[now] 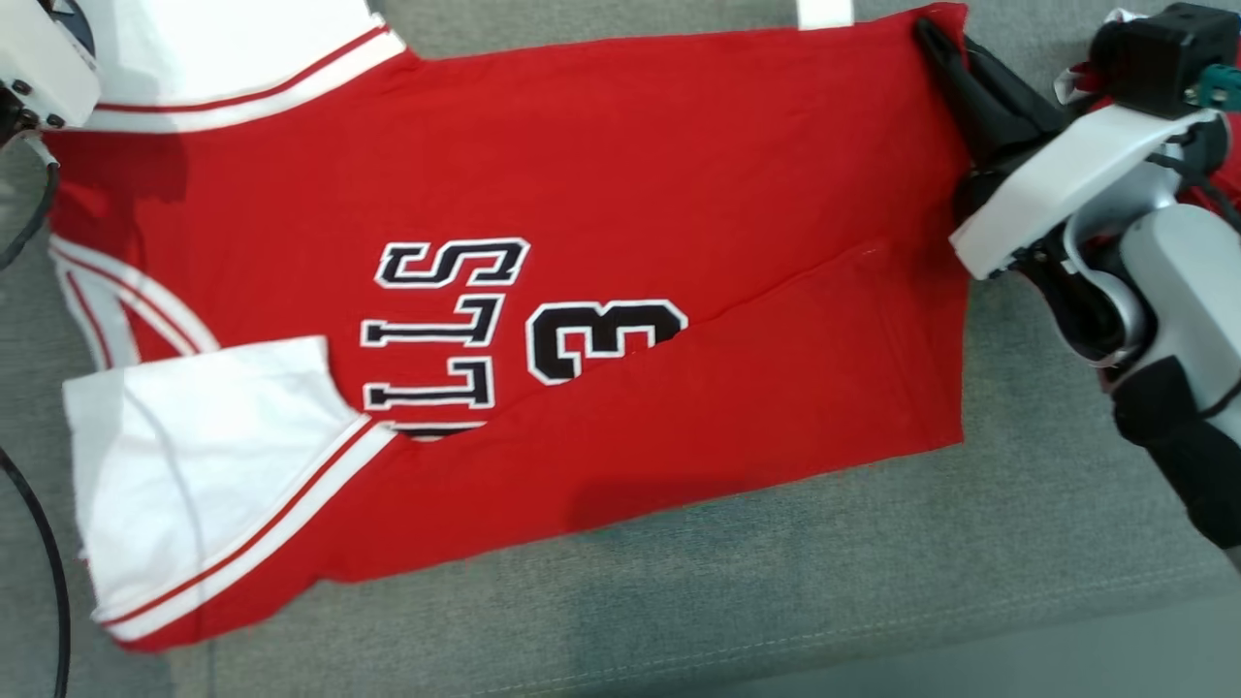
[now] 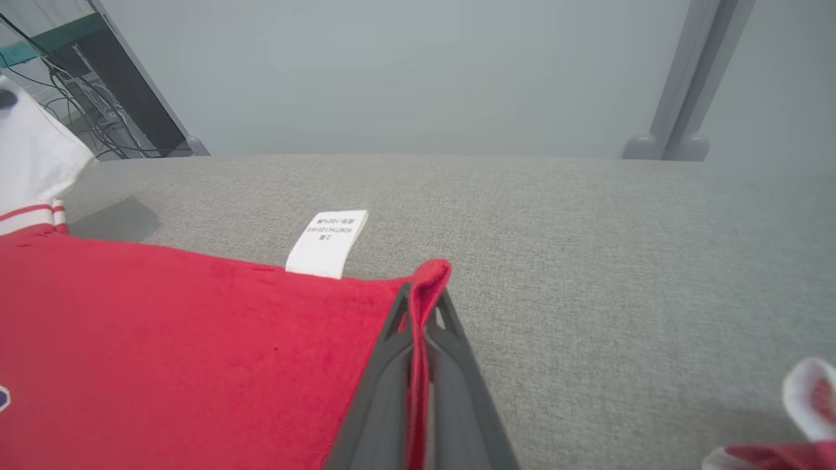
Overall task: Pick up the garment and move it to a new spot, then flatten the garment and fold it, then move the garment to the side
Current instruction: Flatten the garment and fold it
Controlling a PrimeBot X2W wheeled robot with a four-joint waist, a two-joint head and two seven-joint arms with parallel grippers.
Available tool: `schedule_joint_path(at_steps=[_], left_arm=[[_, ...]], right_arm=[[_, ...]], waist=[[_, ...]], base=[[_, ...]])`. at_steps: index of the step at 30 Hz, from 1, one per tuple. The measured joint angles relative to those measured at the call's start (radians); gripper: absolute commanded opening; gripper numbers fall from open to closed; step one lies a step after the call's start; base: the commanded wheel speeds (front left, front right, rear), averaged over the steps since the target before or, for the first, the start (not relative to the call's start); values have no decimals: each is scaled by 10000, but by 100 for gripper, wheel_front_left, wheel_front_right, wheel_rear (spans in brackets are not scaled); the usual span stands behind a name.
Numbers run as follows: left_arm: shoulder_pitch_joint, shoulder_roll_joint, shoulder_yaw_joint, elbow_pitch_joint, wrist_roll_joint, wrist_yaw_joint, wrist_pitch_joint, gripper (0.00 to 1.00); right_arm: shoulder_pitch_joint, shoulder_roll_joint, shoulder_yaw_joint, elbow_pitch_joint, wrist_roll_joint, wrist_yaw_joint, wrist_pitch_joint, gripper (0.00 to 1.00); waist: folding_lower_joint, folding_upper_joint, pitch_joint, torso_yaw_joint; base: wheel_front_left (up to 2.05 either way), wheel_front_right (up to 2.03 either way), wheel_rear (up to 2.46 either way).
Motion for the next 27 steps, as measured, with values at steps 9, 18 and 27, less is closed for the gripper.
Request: schedule_joint_path(at_steps=[9,18,27], left_arm=[[740,612,-894,-1908,134,-2,-1419,0],[2448,1404,-1141,-3843,433,221,-2508,0],[4755,2150,-963,-6176,368,1701,-3283,0]], right_arm=[[1052,-1154,100,-1381,190,0,336,0],[2929,-1797,-872,-2794,59,0,602,0],[4858,-1845,-2343,-3793,-199,0,945,0]], waist=[[0,0,-542,681],[0,0,-933,1247],[0,0,-1184,1634]], base=[[0,0,0],[0,0,0],[0,0,0]])
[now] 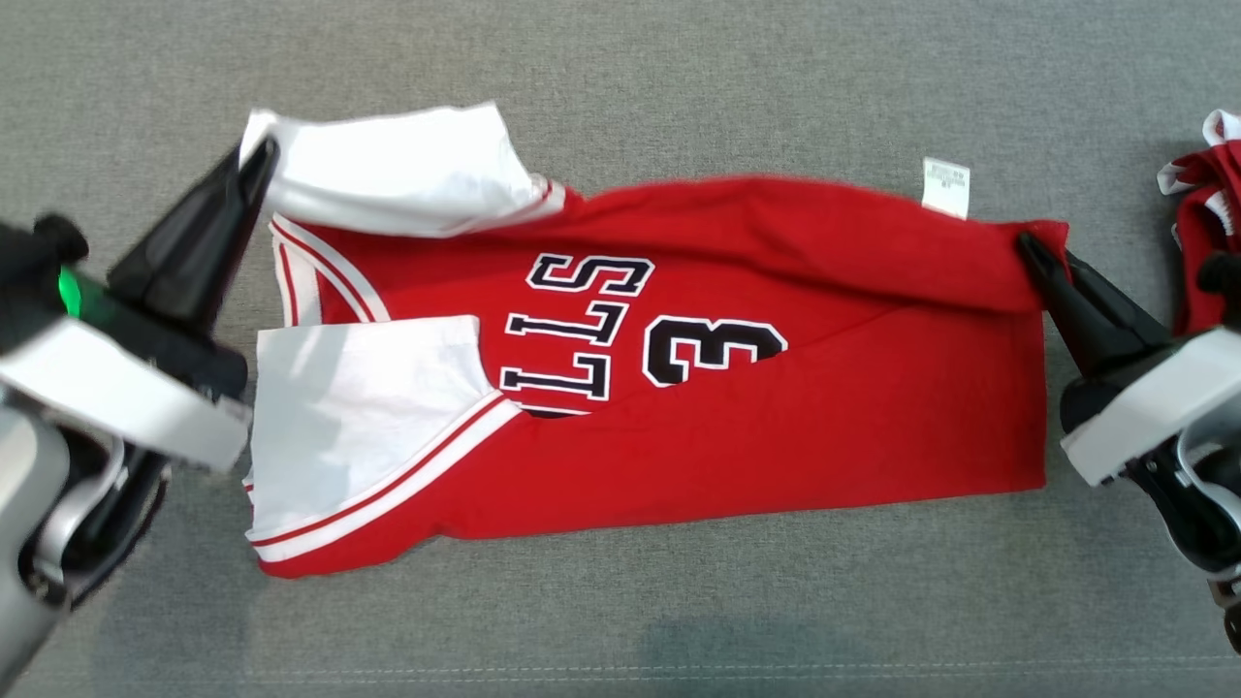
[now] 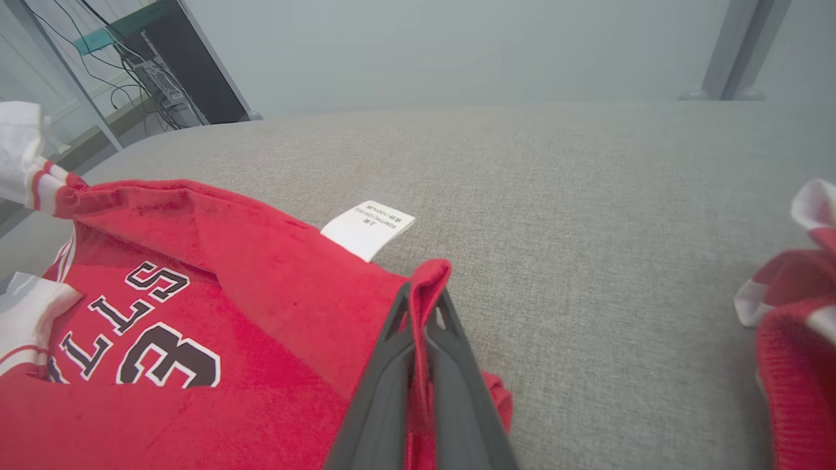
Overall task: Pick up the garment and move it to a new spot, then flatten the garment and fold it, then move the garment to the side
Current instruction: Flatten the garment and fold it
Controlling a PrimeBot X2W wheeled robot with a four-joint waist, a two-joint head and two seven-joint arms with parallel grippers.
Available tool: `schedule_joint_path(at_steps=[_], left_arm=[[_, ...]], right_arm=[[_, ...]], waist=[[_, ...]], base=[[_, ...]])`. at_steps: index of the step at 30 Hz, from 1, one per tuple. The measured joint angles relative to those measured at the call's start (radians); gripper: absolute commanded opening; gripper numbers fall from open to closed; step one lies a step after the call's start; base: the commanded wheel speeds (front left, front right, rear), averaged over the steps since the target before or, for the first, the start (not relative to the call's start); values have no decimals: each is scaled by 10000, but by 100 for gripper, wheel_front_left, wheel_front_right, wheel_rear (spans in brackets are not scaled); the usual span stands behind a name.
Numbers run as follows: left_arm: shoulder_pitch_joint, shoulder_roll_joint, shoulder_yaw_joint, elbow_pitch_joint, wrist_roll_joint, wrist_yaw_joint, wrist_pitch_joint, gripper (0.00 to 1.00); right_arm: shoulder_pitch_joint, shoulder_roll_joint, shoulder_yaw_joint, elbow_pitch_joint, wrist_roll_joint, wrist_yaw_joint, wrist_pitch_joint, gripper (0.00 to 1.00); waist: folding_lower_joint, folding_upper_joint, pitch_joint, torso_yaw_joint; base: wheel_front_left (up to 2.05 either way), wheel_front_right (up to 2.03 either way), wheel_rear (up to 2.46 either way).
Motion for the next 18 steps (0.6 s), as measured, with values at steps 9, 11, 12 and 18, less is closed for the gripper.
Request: schedule_joint_path(at_steps=[9,11,12,18], left_arm=[[2433,238,637,-1726,-301,1327,-485,0],[2895,130,823,-1902,-362,1402,-491,0],[3116,25,903,-1960,-443,1436,-493,0],[4283,-915,1256,-1772,-970,1386,-522,23]], right_arm=[[1328,138,-1024,-692,-798,0,265,0],[1527,178,-1085,-780,-965,0,293,0],[1633,234,-1127,-857,-1022,0,291,0],[1944,96,-777,-1057,-1758,0,-33,0]], waist=[[0,0,-92,316],[0,0,-119,345],[0,0,-135,356],[0,0,-199,430]], base=[[0,0,0],[0,0,0],[0,0,0],[0,0,0]])
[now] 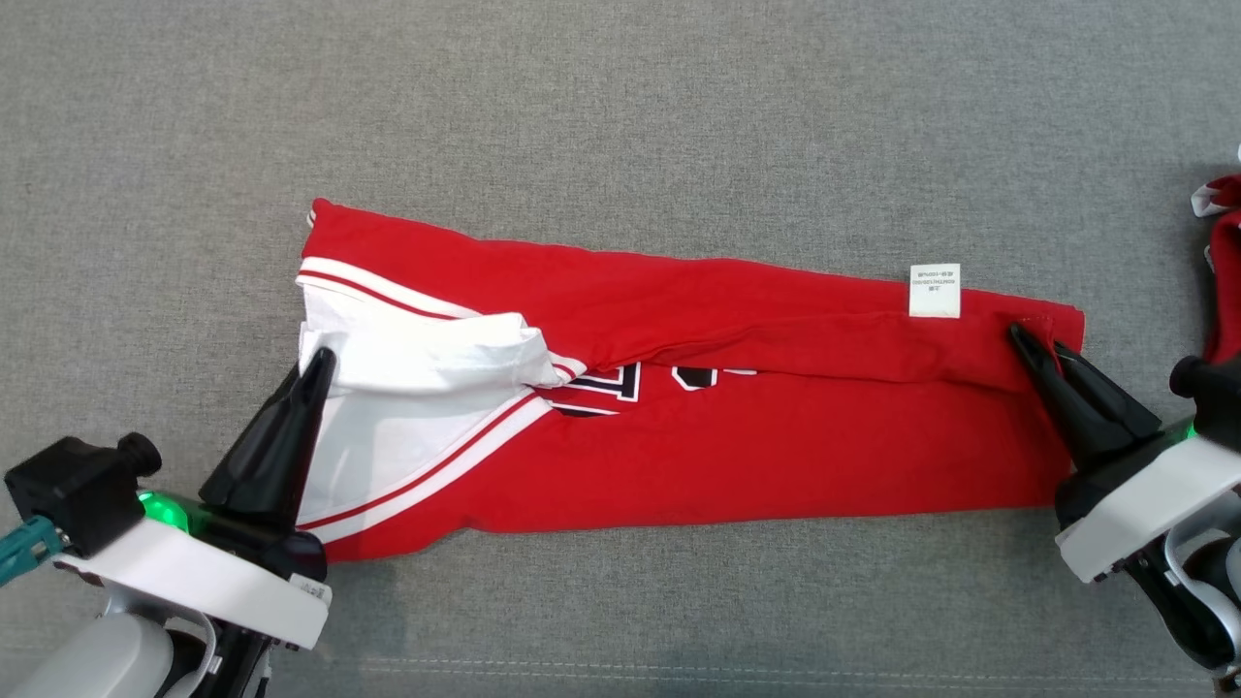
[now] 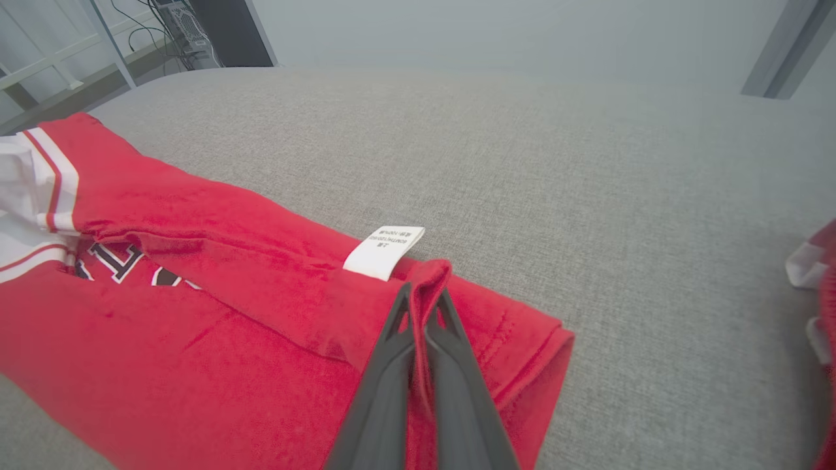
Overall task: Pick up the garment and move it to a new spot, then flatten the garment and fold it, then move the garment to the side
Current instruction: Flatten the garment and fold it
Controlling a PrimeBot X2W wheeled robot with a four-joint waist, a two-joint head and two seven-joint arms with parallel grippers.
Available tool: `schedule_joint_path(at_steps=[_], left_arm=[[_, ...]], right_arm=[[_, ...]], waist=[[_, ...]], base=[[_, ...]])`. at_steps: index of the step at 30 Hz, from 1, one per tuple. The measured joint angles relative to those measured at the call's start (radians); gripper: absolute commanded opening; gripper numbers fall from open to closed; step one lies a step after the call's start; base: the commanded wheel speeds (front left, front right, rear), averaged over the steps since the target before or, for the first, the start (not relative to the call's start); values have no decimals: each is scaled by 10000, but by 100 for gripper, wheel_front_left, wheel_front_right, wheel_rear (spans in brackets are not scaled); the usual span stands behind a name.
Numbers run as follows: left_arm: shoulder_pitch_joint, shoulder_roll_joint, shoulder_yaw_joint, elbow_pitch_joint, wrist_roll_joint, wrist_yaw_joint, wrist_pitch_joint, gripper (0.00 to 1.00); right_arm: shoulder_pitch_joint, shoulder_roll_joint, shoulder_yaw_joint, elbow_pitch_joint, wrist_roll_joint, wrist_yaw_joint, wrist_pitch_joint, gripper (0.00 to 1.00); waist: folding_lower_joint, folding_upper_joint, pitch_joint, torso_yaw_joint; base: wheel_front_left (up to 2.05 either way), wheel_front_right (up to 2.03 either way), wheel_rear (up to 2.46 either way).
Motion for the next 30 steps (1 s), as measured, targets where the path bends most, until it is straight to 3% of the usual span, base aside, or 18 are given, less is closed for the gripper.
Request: schedule_joint_path(at_steps=[1,2,3,6,7,8,9,10,15,24,28,30], left_arm=[[143,-157,63,125,-65,-54,-2,44],[250,-238,63,290,-115,-134,0,90],[353,-347,130,435,-215,-221,0,100],[459,-614,240,905,-240,-272,0,100],[513,-748,389,1001,-244,-272,-2,100],[581,-784,403,1108,-222,-272,-6,100],[646,-794,410,1231,-171,-272,0,100],[742,-874,552,1292,-148,-270,0,100],[1047,-1162,1024,1218,589,-17,-2,100],[1882,-1728,1873,-27,2504,1808,-15,100],[2359,-1668,1743,-449,3087,2451,-8,100],[2517,-1593,1628,-541,3258,2520,61,100]], right_arm=[[86,-27,21,-46,-48,0,-176,0],[154,-92,96,-50,-136,0,-280,0],[253,-178,161,-27,-278,0,-359,0],[528,-184,238,98,-334,0,-815,4],[637,-171,213,138,-345,0,-1041,33],[726,-153,178,215,-399,0,-1206,47],[822,-153,148,307,-439,0,-1269,93],[912,-136,128,397,-456,0,-1452,100],[1338,192,-161,759,-305,0,-1939,100],[2099,1315,-1745,1126,-305,-4,-2190,100],[2543,1990,-2357,1091,-1018,-2,-2265,100],[2801,2161,-2533,1089,-1271,-2,-2265,100]], waist=[[0,0,-18,18],[0,0,-35,28],[0,0,-50,42],[0,0,-134,92],[0,0,-170,106],[0,0,-217,119],[0,0,-263,129],[0,0,-304,140],[0,0,-613,179],[0,0,-1472,78],[0,0,-2018,-107],[0,0,-2233,-177]], base=[[0,0,0],[0,0,0],[0,0,0],[0,0,0],[0,0,0],[0,0,0],[0,0,0],[0,0,0],[0,0,0],[0,0,0],[0,0,0],[0,0,0]])
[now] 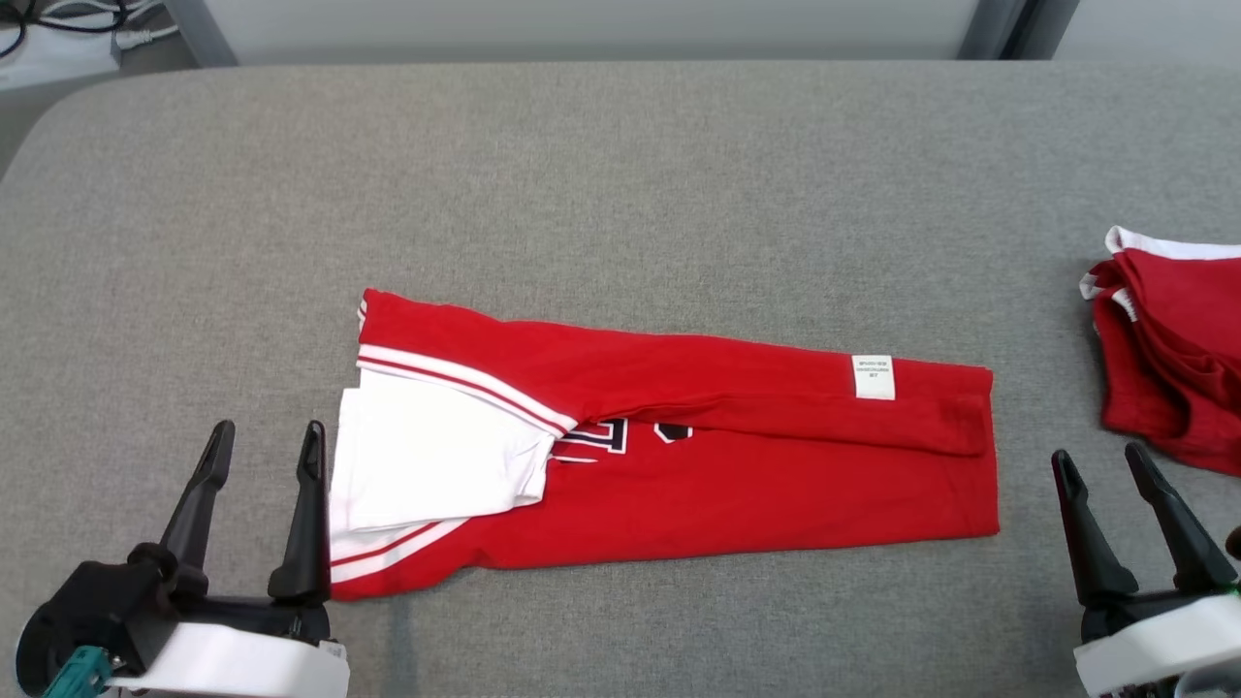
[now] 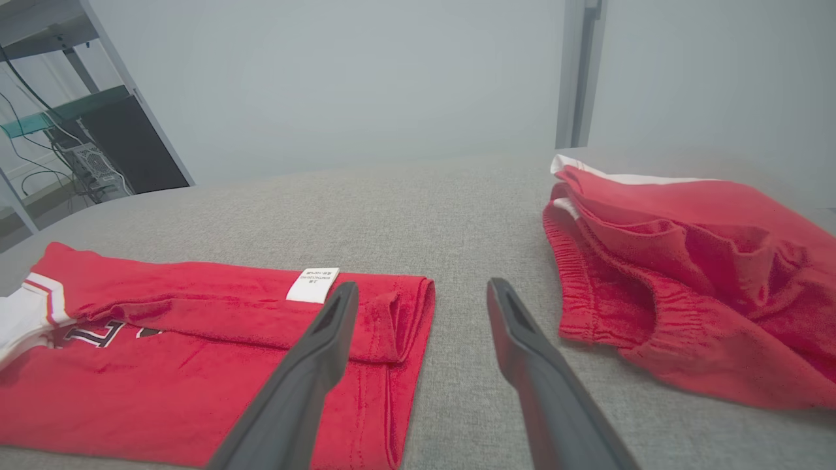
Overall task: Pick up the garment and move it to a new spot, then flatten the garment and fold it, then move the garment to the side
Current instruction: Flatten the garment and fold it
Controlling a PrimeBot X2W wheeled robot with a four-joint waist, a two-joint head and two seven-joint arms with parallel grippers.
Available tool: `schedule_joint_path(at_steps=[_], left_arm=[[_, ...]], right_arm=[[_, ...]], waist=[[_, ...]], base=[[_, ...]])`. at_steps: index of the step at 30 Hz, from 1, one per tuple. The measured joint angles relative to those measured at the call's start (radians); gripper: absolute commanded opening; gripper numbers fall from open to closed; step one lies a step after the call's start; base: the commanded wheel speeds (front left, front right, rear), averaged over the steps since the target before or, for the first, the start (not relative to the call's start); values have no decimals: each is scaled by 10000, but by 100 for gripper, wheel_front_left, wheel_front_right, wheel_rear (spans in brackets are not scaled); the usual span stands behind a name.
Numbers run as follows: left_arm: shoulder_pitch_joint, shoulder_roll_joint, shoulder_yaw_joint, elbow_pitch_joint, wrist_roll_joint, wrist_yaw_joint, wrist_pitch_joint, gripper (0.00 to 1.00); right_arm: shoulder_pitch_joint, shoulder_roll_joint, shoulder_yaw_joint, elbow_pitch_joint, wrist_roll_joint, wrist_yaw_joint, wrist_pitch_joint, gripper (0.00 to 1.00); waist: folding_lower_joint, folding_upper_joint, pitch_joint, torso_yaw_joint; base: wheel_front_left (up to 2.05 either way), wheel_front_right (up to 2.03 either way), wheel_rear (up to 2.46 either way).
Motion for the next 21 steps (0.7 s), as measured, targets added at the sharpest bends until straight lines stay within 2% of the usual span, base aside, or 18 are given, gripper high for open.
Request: schedule_joint_path(at_steps=[10,21], left_arm=[[489,249,-259,123,128,125,178,100],[600,324,-334,545,100,-61,337,100]], right_arm=[[1080,449,-228,-224,-483,0,31,100],[1370,581,-410,-644,-637,0,439,100]], waist=[[0,0,-800,-194],[-1,0,-1116,-180]], base=[[0,0,0],[0,0,0]])
